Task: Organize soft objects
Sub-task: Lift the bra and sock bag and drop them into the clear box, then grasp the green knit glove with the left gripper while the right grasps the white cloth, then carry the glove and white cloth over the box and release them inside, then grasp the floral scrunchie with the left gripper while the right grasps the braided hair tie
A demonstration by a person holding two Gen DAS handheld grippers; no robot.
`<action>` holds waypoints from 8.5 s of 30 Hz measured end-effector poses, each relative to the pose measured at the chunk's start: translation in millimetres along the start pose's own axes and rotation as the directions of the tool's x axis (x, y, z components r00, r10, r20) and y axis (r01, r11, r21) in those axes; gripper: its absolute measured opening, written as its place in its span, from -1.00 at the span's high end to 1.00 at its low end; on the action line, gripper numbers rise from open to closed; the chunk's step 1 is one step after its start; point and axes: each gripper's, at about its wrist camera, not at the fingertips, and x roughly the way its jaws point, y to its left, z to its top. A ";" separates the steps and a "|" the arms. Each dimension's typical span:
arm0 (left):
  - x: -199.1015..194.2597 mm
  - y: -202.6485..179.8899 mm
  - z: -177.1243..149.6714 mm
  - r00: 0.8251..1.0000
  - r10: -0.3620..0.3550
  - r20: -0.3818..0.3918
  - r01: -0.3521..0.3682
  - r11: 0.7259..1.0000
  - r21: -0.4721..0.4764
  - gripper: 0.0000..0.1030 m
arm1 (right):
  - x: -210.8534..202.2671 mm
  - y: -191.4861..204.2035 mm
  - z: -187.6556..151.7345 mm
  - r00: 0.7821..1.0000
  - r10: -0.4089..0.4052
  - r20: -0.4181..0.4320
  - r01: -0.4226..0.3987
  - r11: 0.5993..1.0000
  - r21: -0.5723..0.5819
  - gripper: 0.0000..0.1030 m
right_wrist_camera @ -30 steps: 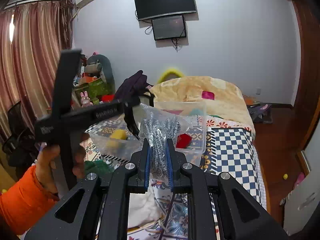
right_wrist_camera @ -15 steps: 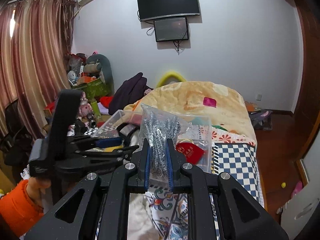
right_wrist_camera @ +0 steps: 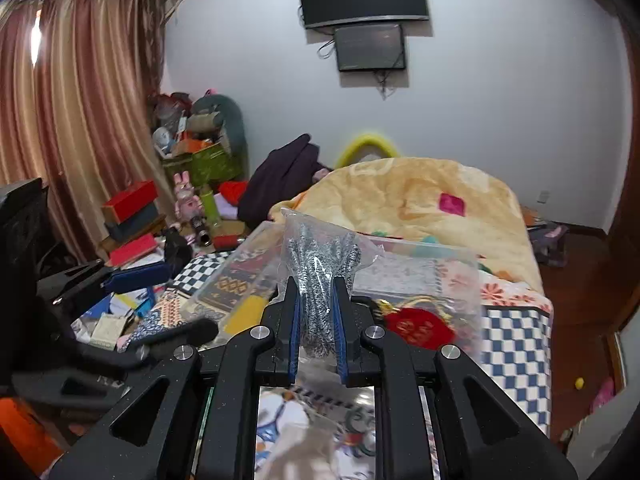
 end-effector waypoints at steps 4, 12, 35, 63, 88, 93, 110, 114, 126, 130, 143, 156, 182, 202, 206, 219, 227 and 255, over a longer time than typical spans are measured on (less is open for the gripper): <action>-0.7 9.8 -12.3 0.999 0.022 -0.029 -0.022 1.000 -0.005 -0.57 | 20.4 14.6 0.9 0.999 0.030 -0.042 -0.032 0.999 -0.043 0.75; 5.8 28.8 -28.7 0.997 0.034 -0.074 -0.038 0.998 -0.051 -0.56 | 59.1 23.9 -7.9 0.988 0.041 -0.150 -0.053 0.996 -0.077 0.73; -7.3 10.4 -63.7 0.991 -0.030 -0.129 0.022 0.998 -0.062 -0.57 | -27.8 12.5 -53.1 0.995 -0.017 -0.094 0.010 0.997 -0.073 -0.30; -5.0 7.1 -104.2 0.979 -0.095 -0.181 0.074 0.990 -0.120 0.44 | -1.5 20.1 -120.6 0.961 0.021 -0.276 -0.028 0.999 -0.022 0.72; -58.0 -4.5 -54.9 0.995 -0.097 0.037 0.101 0.989 -0.111 0.65 | -47.3 11.2 -85.9 0.990 0.042 -0.137 -0.043 0.999 -0.005 0.75; -62.3 0.0 -60.9 0.996 -0.087 0.028 0.090 0.988 -0.129 0.65 | -23.5 23.2 -105.5 0.972 0.055 -0.227 -0.063 0.998 -0.028 -0.34; -54.9 4.2 -63.5 0.996 -0.093 0.012 0.094 0.985 -0.148 0.65 | -3.3 17.6 -124.8 0.951 0.052 -0.306 -0.068 0.997 -0.041 0.65; -55.4 1.7 -58.8 0.997 -0.073 0.027 0.076 0.987 -0.141 0.65 | -15.0 7.8 -115.2 0.966 0.057 -0.253 -0.056 0.998 0.012 0.73; -40.3 -0.6 -17.8 0.996 -0.039 0.082 0.050 0.989 -0.138 0.65 | -61.2 -8.4 -54.9 1.000 -0.027 -0.014 0.027 0.999 0.029 0.74; -33.9 3.6 -4.5 0.995 -0.018 0.096 0.032 0.989 -0.146 0.65 | -62.1 -14.3 -34.2 0.995 -0.090 0.051 0.088 0.996 0.029 0.73; 23.6 8.1 16.7 1.000 0.000 0.018 0.002 0.988 -0.152 0.65 | -22.3 -28.1 3.6 0.976 -0.201 0.084 0.197 0.979 0.051 0.73; 67.3 6.2 5.1 0.997 -0.004 -0.079 -0.009 0.987 -0.161 0.63 | 23.6 -28.9 -12.8 0.968 -0.246 -0.050 0.245 0.969 -0.020 0.66; -38.1 -4.7 7.2 0.994 -0.009 0.105 0.015 0.998 -0.059 -0.60 | -62.8 -36.0 -15.4 0.982 -0.179 0.055 0.179 0.984 -0.002 -0.62; -5.1 -5.5 -86.6 0.991 -0.016 -0.133 0.003 0.995 -0.097 -0.79 | -32.9 -60.5 -111.5 0.951 -0.205 -0.232 0.214 0.977 0.013 -0.77; 6.9 -3.1 -100.2 0.981 -0.010 -0.195 -0.008 0.996 -0.092 -0.79 | -24.1 -69.0 -115.5 0.943 -0.218 -0.251 0.231 0.973 0.023 -0.77; 22.9 3.6 -106.8 0.978 -0.011 -0.209 -0.018 0.990 -0.138 -0.46 | -13.1 -70.4 -114.0 0.940 -0.220 -0.260 0.231 0.973 0.013 -0.11; 17.7 3.2 -107.1 0.980 -0.019 -0.200 -0.006 0.993 -0.122 0.32 | -15.0 -68.8 -114.8 0.943 -0.231 -0.239 0.235 0.972 -0.008 0.58; -14.5 -27.5 -77.9 0.990 -0.089 -0.114 0.085 0.996 -0.034 -0.43 | -60.0 -31.1 -71.2 0.993 -0.105 -0.049 0.103 0.994 -0.036 0.75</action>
